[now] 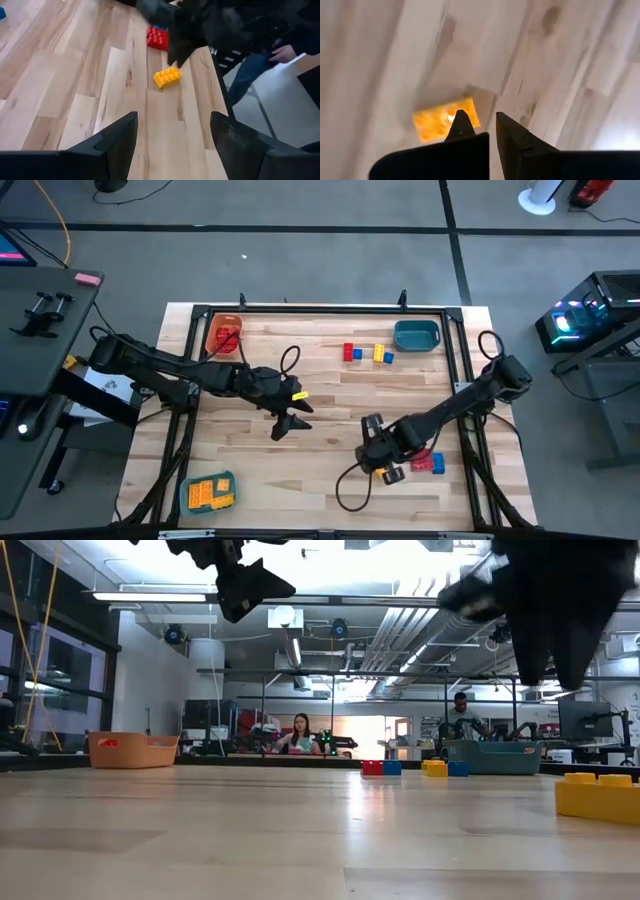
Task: Sort blocks
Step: Put the yellow game piece into the green bin
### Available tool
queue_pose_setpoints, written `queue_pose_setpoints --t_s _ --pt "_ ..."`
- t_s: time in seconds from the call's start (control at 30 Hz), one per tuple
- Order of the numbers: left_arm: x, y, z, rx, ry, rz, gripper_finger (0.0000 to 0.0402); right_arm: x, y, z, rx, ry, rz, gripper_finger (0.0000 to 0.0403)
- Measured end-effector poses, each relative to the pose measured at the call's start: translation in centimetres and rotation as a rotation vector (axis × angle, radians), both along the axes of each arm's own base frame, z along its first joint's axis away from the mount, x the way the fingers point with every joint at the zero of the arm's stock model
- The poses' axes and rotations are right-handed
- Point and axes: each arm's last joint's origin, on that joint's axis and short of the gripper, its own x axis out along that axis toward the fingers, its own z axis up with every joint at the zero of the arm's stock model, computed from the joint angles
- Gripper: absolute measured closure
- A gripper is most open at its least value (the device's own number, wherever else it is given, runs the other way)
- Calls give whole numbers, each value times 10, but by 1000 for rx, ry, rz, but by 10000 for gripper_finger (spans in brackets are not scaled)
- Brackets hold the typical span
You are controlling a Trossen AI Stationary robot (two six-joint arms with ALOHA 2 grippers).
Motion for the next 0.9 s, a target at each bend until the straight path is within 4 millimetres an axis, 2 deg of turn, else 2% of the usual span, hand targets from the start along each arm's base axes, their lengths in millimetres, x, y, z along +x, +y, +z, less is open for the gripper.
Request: queue_pose_setpoints --t_s 0.1,0.17,0.27,0.37,0.53,0.7,0.9 --pt "0 0 0 24 -8 -14 168 4 3 12 124 -5 -322 403" --pt "0 0 0 46 -14 -26 168 4 4 14 219 22 -566 403" --pt "0 3 0 81 -25 -39 168 1 5 9 318 92 -873 403" --pt "1 6 0 105 -31 -43 168 -7 6 -1 316 143 -1056 402" --pt "2 12 0 105 -37 -73 168 -18 13 -16 329 197 -1210 362" --pt "2 14 0 91 -35 -83 168 -23 20 -27 370 179 -1261 274" --pt "2 14 0 86 -33 -81 168 -32 16 -40 314 190 -1310 174"
